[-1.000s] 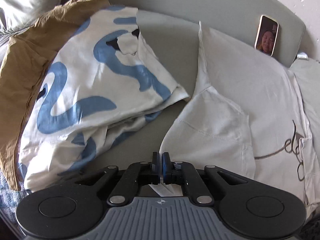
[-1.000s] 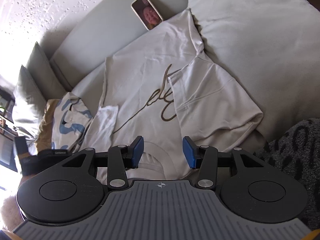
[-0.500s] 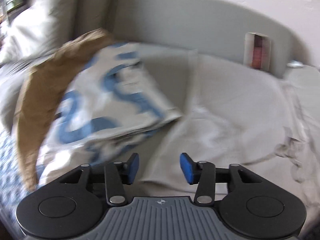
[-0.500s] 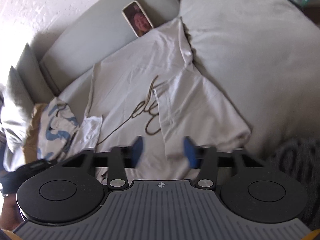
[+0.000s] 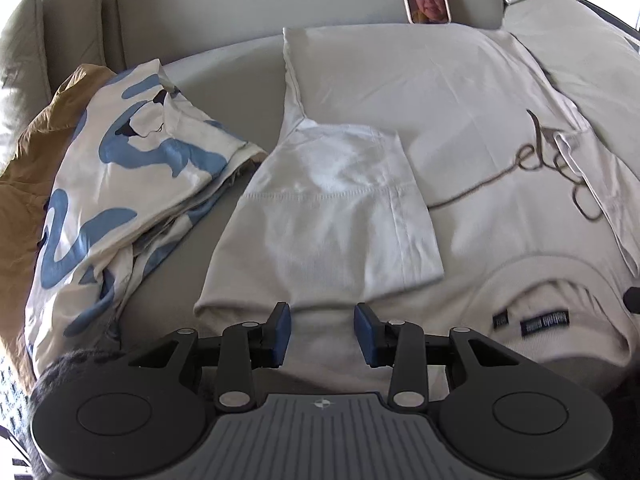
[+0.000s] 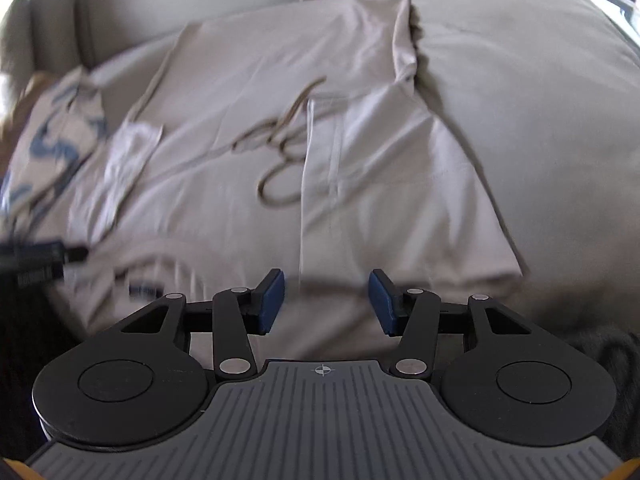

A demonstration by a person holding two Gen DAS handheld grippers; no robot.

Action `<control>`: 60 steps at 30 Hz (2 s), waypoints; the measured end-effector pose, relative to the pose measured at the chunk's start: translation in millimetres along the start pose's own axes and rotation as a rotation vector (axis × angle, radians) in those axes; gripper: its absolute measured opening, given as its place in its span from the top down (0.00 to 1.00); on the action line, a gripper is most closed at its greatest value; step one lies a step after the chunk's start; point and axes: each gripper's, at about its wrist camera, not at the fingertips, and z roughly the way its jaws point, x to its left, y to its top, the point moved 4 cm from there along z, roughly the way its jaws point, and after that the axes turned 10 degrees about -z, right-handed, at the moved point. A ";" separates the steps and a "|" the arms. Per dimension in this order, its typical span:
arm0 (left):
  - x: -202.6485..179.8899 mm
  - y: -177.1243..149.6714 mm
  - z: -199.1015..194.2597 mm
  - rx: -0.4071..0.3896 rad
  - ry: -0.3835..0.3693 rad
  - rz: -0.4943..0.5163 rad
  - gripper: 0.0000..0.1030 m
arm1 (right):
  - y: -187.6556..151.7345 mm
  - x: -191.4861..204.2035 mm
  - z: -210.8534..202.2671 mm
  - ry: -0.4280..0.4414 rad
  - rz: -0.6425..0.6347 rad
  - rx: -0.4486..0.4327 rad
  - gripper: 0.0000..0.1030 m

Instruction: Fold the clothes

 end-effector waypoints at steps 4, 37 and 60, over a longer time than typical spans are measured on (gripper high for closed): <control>-1.2 -10.6 -14.1 0.005 -0.050 0.017 0.59 | -13.9 -1.9 -17.3 0.030 0.038 0.028 0.62; -61.3 -27.4 -10.9 0.050 -0.125 0.020 0.57 | 1.0 64.7 -0.8 0.037 -0.114 -0.022 0.74; 28.6 182.8 -83.2 -0.223 -0.264 -0.159 0.37 | 166.4 -4.7 -150.1 0.162 0.100 -0.334 0.49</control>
